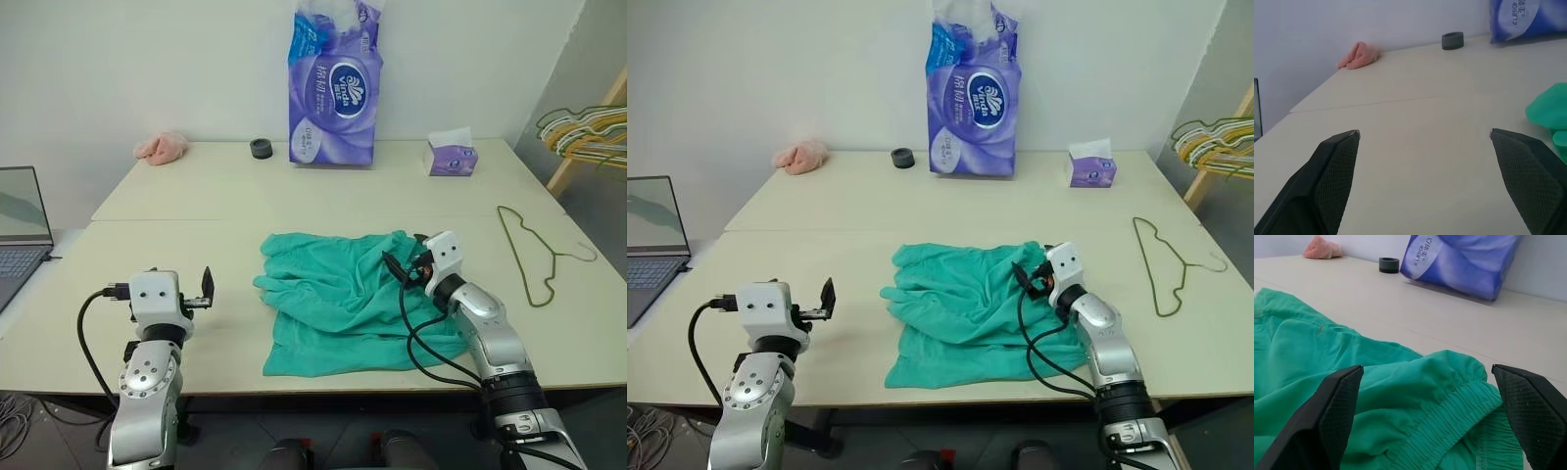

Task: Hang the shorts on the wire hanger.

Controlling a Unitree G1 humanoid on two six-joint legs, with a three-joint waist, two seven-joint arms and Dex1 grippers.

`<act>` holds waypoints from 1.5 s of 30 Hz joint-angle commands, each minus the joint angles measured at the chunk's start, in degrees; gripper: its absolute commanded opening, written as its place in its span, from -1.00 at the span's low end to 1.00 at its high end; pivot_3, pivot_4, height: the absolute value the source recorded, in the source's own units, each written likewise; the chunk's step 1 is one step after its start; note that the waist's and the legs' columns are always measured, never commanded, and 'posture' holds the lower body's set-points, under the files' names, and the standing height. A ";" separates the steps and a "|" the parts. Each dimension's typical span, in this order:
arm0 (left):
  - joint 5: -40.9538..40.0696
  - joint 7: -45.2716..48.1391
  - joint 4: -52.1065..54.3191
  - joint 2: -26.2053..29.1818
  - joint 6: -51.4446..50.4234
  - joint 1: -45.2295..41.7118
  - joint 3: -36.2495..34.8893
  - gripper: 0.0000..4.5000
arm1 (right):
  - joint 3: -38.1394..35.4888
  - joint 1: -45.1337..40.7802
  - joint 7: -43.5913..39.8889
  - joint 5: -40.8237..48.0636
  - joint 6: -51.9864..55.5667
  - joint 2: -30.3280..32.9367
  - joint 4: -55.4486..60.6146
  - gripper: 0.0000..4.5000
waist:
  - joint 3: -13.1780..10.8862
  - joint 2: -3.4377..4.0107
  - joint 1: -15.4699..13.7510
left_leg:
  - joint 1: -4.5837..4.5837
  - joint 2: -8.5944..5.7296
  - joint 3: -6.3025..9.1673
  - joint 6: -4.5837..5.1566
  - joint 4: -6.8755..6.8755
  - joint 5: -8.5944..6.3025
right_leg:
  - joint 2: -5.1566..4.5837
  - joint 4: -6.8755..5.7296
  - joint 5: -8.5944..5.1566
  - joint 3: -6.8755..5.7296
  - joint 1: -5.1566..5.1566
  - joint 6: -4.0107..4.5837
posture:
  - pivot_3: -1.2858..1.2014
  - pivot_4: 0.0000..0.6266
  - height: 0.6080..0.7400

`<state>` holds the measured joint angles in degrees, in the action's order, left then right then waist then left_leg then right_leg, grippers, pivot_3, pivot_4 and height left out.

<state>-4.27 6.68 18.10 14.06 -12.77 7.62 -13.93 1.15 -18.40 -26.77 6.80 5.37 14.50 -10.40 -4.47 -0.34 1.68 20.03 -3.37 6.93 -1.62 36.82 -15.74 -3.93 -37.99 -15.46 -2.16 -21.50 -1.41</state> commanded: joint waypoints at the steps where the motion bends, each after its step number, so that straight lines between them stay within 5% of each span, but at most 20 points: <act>1: -0.72 4.61 2.59 1.34 3.11 0.02 3.46 1.00 | 0.20 -0.06 -4.90 2.39 -0.43 1.88 3.65 0.99 | 0.00 0.00 0.09 | 0.00 0.00 -0.02 0.02 0.00 -0.01 | 0.00 0.01 0.00 0.01 0.00 0.00 | -0.04 -0.93 1.00; 10: -3.20 20.55 2.28 8.73 1.23 -3.59 13.88 1.00 | 3.70 3.13 -32.05 12.49 9.39 20.24 17.51 0.99 | -0.03 0.01 0.30 | -0.02 0.07 -0.25 0.28 0.06 -0.16 | 0.18 0.08 -0.01 0.06 0.08 -0.02 | -0.08 -0.91 1.00; 18: -3.53 23.66 -0.05 10.97 -0.51 -5.73 14.09 1.00 | 6.39 3.41 -38.18 8.09 7.34 28.64 16.11 0.99 | -0.06 -0.05 1.76 | -0.12 0.27 -0.40 0.36 0.04 -0.23 | 0.24 0.07 0.01 0.15 0.10 -0.02 | -0.11 -0.91 1.00; 24: -10.80 35.48 5.82 18.80 -5.97 -2.41 14.24 1.00 | 6.99 4.61 -43.38 5.04 -0.64 33.73 11.58 0.99 | -0.15 -0.09 1.81 | -0.10 0.27 -0.58 0.45 0.05 -0.33 | 0.32 0.23 0.00 0.28 0.09 -0.04 | -0.11 -0.90 1.00; 30: -24.56 51.47 13.42 32.56 -15.25 1.59 10.05 1.00 | 6.18 3.79 -48.60 5.67 -2.97 36.95 7.97 0.99 | -0.21 -0.05 1.96 | -0.13 0.37 -0.59 0.45 0.06 -0.38 | 0.34 0.20 0.00 0.28 0.08 -0.02 | -0.11 -0.90 1.00; 33: -21.52 53.81 13.86 37.01 -13.52 2.63 12.59 1.00 | 6.19 4.90 -50.76 6.01 -3.37 38.54 8.36 0.99 | -0.31 0.10 2.02 | -0.15 0.49 -0.66 0.43 0.06 -0.44 | 0.46 0.22 -0.01 0.31 0.09 0.01 | -0.11 -0.89 1.00; 45: -10.93 46.08 4.90 29.57 -12.49 -5.43 22.73 1.00 | 6.67 8.17 -50.50 5.38 -4.81 38.94 14.50 0.99 | -0.41 0.21 2.05 | -0.18 0.98 -0.76 0.30 0.10 -0.54 | 0.80 0.26 0.08 0.35 0.08 0.20 | -0.12 -0.88 1.00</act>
<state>-15.28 52.94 22.47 43.67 -25.00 2.62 8.56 8.60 -9.89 -77.42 12.07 1.53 53.47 1.83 -4.88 -0.13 3.73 19.85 -2.38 6.16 -1.33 36.92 -16.29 -3.12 -37.73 -15.38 -1.81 -21.43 -1.21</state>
